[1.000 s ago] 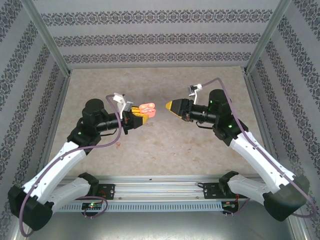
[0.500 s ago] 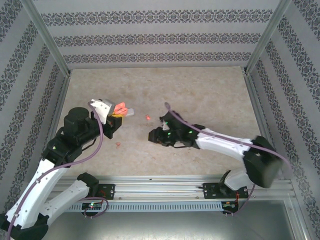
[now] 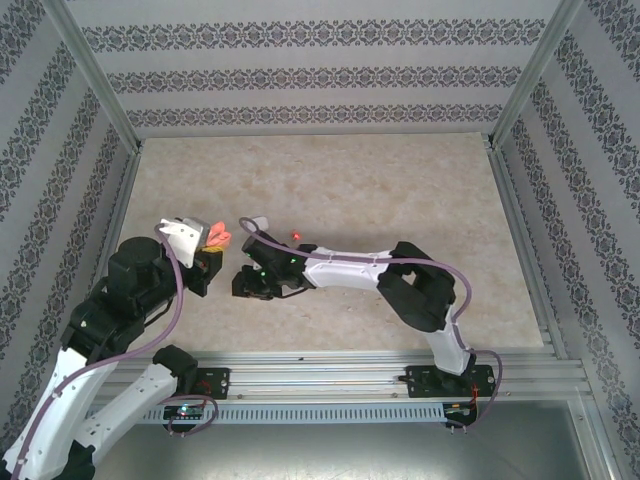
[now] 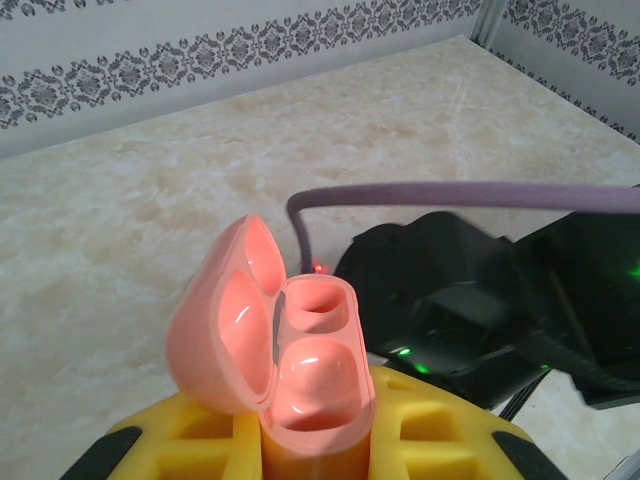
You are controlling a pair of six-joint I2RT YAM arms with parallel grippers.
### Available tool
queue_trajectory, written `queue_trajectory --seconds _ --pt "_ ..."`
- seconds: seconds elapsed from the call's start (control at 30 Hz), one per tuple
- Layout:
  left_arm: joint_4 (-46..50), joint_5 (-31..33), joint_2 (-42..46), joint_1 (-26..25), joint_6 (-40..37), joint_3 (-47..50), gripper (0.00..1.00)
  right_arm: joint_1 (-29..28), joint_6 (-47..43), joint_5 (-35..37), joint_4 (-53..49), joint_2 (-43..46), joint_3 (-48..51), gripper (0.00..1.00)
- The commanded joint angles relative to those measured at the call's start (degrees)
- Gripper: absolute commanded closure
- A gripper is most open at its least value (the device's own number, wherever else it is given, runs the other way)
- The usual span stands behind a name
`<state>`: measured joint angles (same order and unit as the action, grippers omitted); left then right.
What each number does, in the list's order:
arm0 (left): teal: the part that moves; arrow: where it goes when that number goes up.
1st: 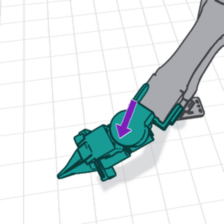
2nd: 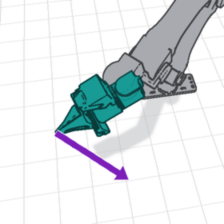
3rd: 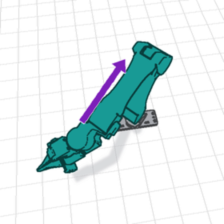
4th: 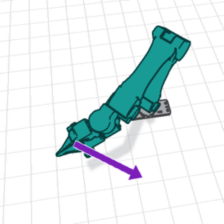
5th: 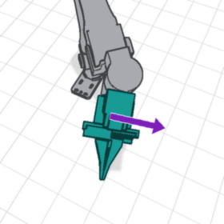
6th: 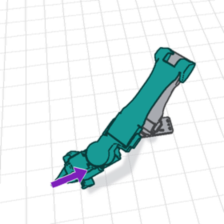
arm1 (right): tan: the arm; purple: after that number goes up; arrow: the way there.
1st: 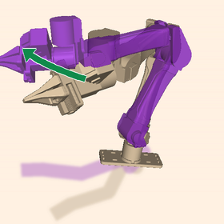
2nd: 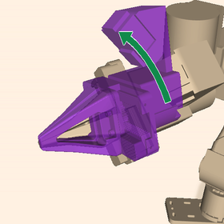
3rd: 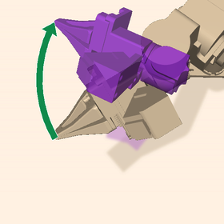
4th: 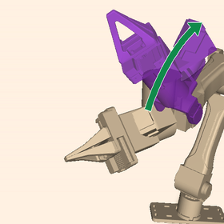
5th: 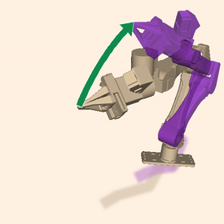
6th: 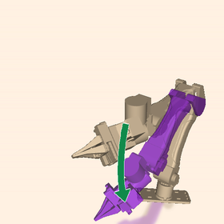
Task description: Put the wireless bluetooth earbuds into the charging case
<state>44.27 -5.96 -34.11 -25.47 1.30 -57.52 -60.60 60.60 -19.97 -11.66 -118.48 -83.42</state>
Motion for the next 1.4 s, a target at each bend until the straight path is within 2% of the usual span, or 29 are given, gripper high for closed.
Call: queue_trajectory --seconds 0.0,0.17,0.7,1.1,1.37 --pt "2.92 1.36 0.99 0.46 0.22 -1.15 1.0 -0.79 -2.12 2.3 -7.83 -3.05 -5.15 0.64" --pt "3.14 1.7 2.09 0.46 0.27 -0.53 0.99 -1.19 -3.43 3.81 -13.1 -6.74 -10.84 0.64" --pt "4.22 2.16 2.1 0.44 -1.05 -0.66 0.99 -1.2 -5.01 4.65 -17.79 -15.22 -21.56 0.66" --pt "5.46 2.42 2.38 0.51 -2.09 -0.97 0.99 -0.63 -6.98 6.55 -23.17 -19.26 -26.71 0.79" --pt "5.22 2.43 2.37 0.51 -2.36 0.12 0.99 0.04 -9.56 9.28 -24.12 -16.87 -25.09 0.88"
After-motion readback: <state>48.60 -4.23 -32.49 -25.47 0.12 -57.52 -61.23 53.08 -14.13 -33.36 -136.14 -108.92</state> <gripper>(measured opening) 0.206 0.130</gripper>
